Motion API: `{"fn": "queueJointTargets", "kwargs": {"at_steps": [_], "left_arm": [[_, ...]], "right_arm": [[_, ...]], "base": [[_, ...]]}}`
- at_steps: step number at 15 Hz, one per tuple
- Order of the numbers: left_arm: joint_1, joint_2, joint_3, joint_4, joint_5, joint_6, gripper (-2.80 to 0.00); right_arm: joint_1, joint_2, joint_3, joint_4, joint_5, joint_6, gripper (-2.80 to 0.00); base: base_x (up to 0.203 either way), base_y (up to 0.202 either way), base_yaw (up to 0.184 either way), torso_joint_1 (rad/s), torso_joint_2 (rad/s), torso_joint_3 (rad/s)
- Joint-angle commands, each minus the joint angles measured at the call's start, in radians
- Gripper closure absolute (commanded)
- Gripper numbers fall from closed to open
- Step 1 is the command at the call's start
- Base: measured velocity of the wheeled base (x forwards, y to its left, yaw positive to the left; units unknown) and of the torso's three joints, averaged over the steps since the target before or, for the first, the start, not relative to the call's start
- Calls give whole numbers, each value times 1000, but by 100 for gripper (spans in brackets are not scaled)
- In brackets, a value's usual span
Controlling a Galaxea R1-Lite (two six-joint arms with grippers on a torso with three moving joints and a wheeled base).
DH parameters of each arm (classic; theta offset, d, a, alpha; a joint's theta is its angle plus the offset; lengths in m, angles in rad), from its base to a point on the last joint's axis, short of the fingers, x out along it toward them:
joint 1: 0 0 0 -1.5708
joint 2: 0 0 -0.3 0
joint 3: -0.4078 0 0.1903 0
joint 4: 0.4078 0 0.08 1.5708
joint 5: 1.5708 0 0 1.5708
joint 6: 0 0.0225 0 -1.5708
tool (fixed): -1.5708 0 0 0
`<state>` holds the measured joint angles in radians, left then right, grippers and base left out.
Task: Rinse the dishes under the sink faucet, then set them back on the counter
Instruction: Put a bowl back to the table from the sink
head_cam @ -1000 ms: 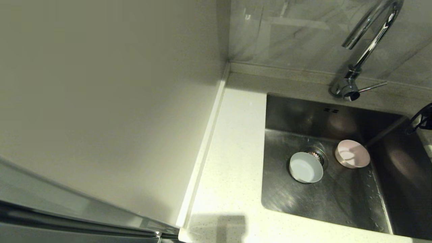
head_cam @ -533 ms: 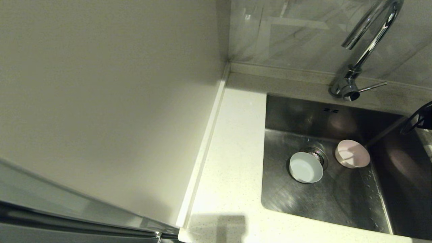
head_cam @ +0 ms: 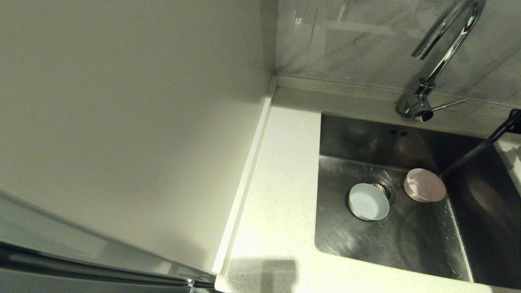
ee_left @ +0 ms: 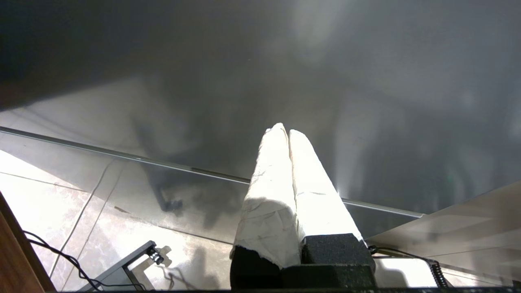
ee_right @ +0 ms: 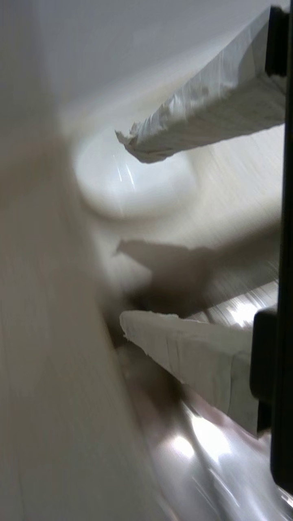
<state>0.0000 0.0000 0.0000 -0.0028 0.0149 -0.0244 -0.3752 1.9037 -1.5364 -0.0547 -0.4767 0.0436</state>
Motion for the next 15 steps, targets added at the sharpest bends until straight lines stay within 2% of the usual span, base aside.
{"fn": "queueJointTargets", "kwargs": {"at_steps": [1,2,4,6,8,10,13,15], "left_arm": [[-1,-3,0,0,0,0,0],[0,-3,0,0,2,1,0],[0,-5,0,0,0,1,0],[-1,-3,0,0,0,1,0],[0,-3,0,0,0,0,0],[0,-3,0,0,0,0,0],[-1,-3,0,0,0,0,0],[0,-3,0,0,0,0,0]], "right_arm": [[118,-112,119,2,7,5,-280],[181,-124,183,3,10,11,-280],[250,-108,298,1,9,19,-280],[288,-70,397,-1,7,24,-280],[323,-33,495,2,1,63,-280],[365,-2,538,19,-49,84,-280],[382,-6,533,118,-51,85,-280],[381,-19,557,128,-52,85,-280]], "base": [[0,0,0,0,0,0],[0,0,0,0,0,0],[0,0,0,0,0,0],[0,0,0,0,0,0],[0,0,0,0,0,0],[0,0,0,0,0,0],[0,0,0,0,0,0],[0,0,0,0,0,0]]}}
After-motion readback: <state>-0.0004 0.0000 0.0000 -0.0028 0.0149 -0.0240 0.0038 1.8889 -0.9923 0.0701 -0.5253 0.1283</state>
